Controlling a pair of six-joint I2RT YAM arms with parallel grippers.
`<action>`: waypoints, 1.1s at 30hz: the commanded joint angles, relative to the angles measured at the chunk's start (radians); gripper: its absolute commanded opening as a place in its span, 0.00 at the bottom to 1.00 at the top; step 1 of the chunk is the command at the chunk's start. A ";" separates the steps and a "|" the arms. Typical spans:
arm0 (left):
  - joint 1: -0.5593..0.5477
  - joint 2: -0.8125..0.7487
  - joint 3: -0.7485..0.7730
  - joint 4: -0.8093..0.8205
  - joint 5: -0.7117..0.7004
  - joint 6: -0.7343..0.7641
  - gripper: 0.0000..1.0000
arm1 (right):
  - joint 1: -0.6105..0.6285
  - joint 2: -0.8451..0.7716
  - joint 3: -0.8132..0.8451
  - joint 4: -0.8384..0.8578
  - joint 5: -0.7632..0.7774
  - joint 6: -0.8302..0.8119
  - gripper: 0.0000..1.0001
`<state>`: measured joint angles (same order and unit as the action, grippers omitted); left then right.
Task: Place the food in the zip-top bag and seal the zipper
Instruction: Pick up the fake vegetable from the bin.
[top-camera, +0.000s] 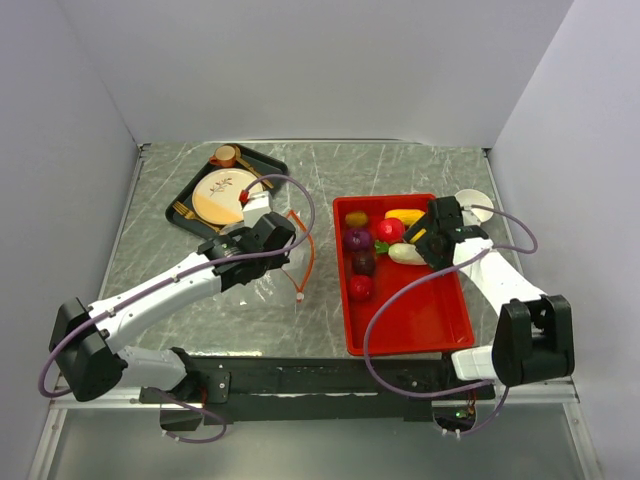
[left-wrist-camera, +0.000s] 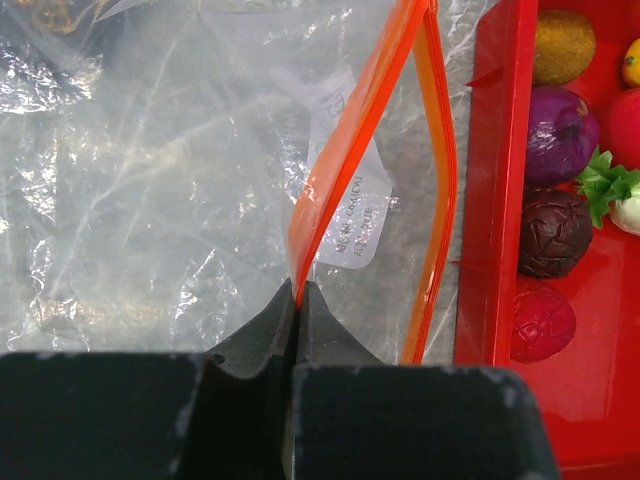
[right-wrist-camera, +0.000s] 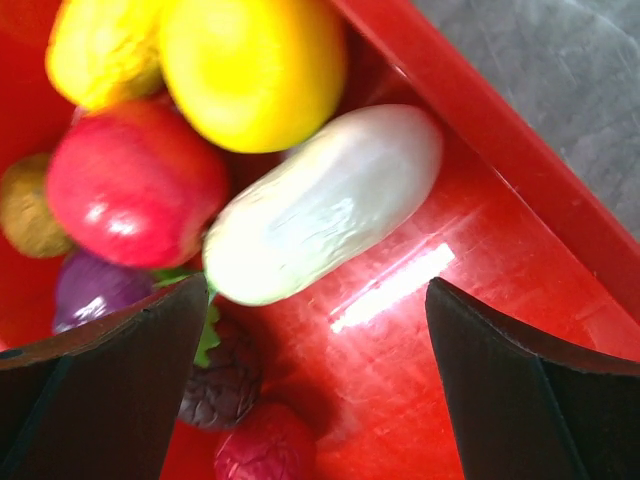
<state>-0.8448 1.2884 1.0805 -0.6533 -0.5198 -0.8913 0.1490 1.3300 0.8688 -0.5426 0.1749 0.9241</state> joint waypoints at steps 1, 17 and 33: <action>0.003 -0.017 0.010 0.021 0.009 0.020 0.01 | -0.022 0.018 0.009 0.044 0.020 0.039 0.96; 0.003 0.014 0.015 0.018 0.021 0.029 0.01 | -0.031 0.119 0.052 0.062 0.150 -0.016 0.93; 0.003 0.012 0.012 0.009 0.017 0.026 0.01 | -0.031 0.127 0.022 0.093 0.100 -0.057 0.56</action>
<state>-0.8448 1.3113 1.0805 -0.6552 -0.5083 -0.8768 0.1242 1.5272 0.9104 -0.4736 0.2623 0.8722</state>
